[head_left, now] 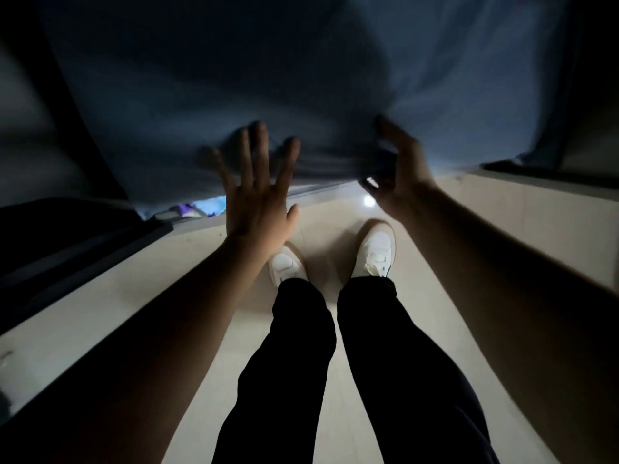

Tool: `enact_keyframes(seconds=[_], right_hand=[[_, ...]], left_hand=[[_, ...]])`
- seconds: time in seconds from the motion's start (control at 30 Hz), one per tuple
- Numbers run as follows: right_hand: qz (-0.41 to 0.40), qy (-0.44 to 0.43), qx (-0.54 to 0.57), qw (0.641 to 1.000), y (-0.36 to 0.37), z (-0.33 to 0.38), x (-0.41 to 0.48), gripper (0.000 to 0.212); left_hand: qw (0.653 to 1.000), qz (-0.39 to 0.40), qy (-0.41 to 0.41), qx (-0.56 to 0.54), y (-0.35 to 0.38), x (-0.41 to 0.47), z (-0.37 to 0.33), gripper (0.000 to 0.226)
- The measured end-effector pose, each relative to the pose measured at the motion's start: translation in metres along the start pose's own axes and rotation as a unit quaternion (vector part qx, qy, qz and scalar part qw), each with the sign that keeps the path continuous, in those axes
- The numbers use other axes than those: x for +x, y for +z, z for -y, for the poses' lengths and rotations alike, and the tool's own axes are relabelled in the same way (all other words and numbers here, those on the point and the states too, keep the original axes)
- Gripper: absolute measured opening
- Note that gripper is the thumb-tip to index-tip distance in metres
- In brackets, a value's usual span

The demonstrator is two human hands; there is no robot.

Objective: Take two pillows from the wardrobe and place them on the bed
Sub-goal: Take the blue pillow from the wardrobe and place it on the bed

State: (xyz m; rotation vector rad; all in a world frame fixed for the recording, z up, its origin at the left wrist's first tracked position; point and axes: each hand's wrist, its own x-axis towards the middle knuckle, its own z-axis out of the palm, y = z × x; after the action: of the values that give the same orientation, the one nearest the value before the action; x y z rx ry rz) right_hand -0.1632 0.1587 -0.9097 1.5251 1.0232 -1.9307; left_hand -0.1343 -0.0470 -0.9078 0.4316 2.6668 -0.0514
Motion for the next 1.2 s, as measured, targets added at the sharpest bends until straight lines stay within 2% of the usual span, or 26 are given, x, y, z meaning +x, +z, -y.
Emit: enact_keyframes(seconds=[0.17, 0.23, 0.37, 0.6, 0.73, 0.8, 0.83, 0.9, 0.97, 1.07, 1.13, 1.2], right_hand=[[0.058, -0.081, 0.090, 0.991, 0.022, 0.019, -0.022, 0.058], [0.064, -0.112, 0.103, 0.986, 0.039, 0.041, -0.038, 0.050], [0.097, -0.145, 0.091, 0.981, 0.066, 0.084, -0.071, 0.050], [0.071, -0.126, 0.075, 0.987, 0.080, 0.123, -0.169, 0.052], [0.026, -0.131, -0.031, 0.991, 0.055, 0.124, -0.248, 0.038], [-0.033, -0.141, -0.102, 0.984, 0.041, 0.120, -0.286, 0.053], [-0.069, -0.158, -0.123, 0.977, 0.036, 0.116, -0.306, 0.068], [-0.147, -0.197, -0.155, 0.957, 0.028, 0.111, -0.340, 0.106], [-0.209, -0.237, -0.212, 0.925, 0.021, 0.103, -0.372, 0.121], [-0.258, -0.364, -0.276, 0.851, 0.006, 0.082, -0.407, 0.115], [-0.274, -0.451, -0.342, 0.778, -0.008, 0.067, -0.426, 0.097], [-0.247, -0.485, -0.449, 0.709, -0.019, 0.058, -0.447, 0.083]], left_hand=[[0.997, -0.064, -0.046, 0.001, -0.039, 0.012, -0.003, 0.119], [0.993, -0.102, -0.065, 0.001, -0.067, 0.026, -0.003, 0.119], [0.982, -0.167, -0.090, 0.001, -0.122, 0.043, 0.002, 0.085], [0.986, -0.151, -0.063, -0.044, -0.234, 0.012, 0.018, 0.074], [0.990, -0.121, -0.062, -0.048, -0.305, -0.036, 0.000, 0.069], [0.990, -0.104, -0.080, -0.053, -0.344, -0.065, -0.016, 0.063], [0.991, -0.084, -0.092, -0.057, -0.359, -0.079, -0.024, 0.061], [0.992, -0.055, -0.098, -0.053, -0.378, -0.107, -0.036, 0.055], [0.993, -0.047, -0.096, -0.046, -0.391, -0.132, -0.044, 0.047], [0.994, -0.045, -0.094, -0.033, -0.399, -0.165, -0.052, 0.039], [0.994, -0.051, -0.090, -0.029, -0.404, -0.187, -0.058, 0.033], [0.995, -0.060, -0.076, -0.027, -0.410, -0.209, -0.062, 0.030]])
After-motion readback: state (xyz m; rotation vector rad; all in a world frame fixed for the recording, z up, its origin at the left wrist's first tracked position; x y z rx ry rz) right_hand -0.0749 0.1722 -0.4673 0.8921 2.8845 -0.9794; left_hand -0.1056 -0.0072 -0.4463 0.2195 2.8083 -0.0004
